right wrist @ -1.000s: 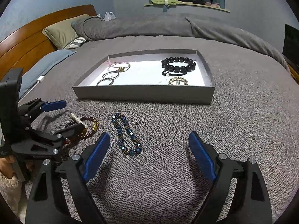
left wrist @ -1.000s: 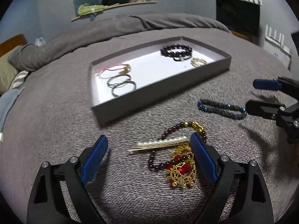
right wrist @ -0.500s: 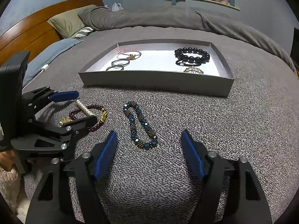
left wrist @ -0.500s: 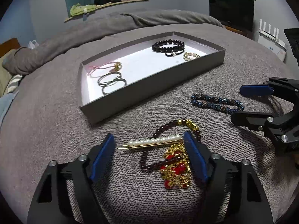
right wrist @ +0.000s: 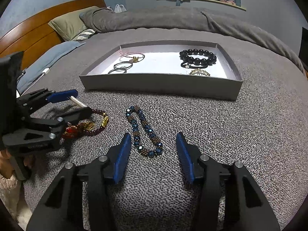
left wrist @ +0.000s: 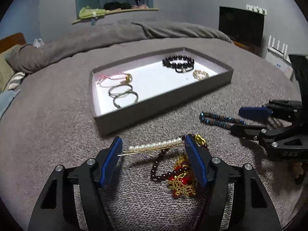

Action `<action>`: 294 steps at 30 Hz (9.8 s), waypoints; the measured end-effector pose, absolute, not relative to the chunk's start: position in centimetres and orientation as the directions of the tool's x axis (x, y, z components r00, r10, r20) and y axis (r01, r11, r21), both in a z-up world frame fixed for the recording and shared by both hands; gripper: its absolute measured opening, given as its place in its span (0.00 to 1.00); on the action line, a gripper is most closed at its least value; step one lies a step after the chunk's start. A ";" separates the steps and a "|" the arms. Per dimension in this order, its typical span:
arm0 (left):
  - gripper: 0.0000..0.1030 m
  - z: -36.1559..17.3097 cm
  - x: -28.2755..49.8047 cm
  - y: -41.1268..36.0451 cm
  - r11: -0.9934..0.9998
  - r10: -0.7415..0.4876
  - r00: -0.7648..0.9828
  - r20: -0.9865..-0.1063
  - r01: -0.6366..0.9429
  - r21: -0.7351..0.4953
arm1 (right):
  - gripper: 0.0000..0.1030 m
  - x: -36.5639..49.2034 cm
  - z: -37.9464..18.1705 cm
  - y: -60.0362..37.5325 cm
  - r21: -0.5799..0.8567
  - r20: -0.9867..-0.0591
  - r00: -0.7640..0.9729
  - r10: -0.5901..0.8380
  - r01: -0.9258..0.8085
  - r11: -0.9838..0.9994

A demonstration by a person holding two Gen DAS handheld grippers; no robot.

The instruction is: Organize jewelry

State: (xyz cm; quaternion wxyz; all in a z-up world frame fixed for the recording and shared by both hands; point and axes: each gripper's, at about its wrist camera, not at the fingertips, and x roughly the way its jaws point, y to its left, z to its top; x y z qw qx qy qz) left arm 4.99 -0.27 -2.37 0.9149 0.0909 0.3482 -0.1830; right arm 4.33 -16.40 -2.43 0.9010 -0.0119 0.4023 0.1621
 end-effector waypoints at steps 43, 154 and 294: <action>0.66 -1.3 5.5 1.7 0.934 -0.269 0.705 -0.656 0.358 0.002 | 0.07 5.2 0.3 -16.3 0.101 -0.663 0.683 0.306 -0.323 0.941; 0.92 -2.6 1.4 2.9 0.934 -0.243 0.651 -0.719 0.356 0.007 | 0.18 6.8 -1.9 -10.5 0.169 -0.749 0.556 0.359 -0.364 0.916; 0.82 0.5 6.6 -0.1 0.983 -0.164 0.742 -0.651 0.179 -0.043 | 0.66 6.8 1.4 -21.3 0.094 -0.666 0.730 0.153 -0.121 0.988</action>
